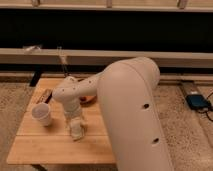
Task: Wipe the white sponge on the table
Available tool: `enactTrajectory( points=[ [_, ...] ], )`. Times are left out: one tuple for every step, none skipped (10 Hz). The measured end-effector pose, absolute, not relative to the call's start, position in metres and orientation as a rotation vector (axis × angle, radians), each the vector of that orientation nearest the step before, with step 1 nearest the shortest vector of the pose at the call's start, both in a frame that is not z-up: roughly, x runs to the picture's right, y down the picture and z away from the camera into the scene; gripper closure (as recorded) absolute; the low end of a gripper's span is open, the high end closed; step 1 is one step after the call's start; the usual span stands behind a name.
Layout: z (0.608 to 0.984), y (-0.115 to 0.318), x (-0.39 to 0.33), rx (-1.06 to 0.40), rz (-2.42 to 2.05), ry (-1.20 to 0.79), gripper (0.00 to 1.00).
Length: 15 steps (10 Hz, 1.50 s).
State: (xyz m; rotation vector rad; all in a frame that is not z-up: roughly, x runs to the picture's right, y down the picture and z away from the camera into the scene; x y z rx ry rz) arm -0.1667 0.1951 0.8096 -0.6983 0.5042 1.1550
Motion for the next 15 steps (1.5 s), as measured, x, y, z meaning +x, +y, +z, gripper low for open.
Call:
enactTrajectory(
  points=[
    [0.812,0.198,-0.166,-0.694,1.156,0.506,0.29],
    [0.813,0.200,-0.167,-0.690,1.152,0.506,0.29],
    [0.814,0.202,-0.168,-0.689,1.147,0.507,0.29],
    [0.814,0.203,-0.170,-0.686,1.143,0.506,0.29],
    [0.815,0.204,-0.173,-0.685,1.137,0.504,0.29],
    [0.815,0.205,-0.176,-0.683,1.131,0.503,0.29],
    [0.816,0.206,-0.179,-0.683,1.126,0.502,0.29],
    [0.817,0.207,-0.180,-0.683,1.122,0.505,0.34],
    [0.819,0.208,-0.181,-0.682,1.119,0.509,0.45],
    [0.821,0.208,-0.181,-0.681,1.120,0.512,0.53],
    [0.823,0.209,-0.181,-0.681,1.120,0.518,0.64],
    [0.825,0.210,-0.183,-0.683,1.119,0.521,0.75],
    [0.826,0.210,-0.183,-0.686,1.118,0.524,0.85],
    [0.826,0.210,-0.182,-0.687,1.117,0.529,0.94],
    [0.826,0.210,-0.182,-0.687,1.118,0.529,1.00]
  ],
)
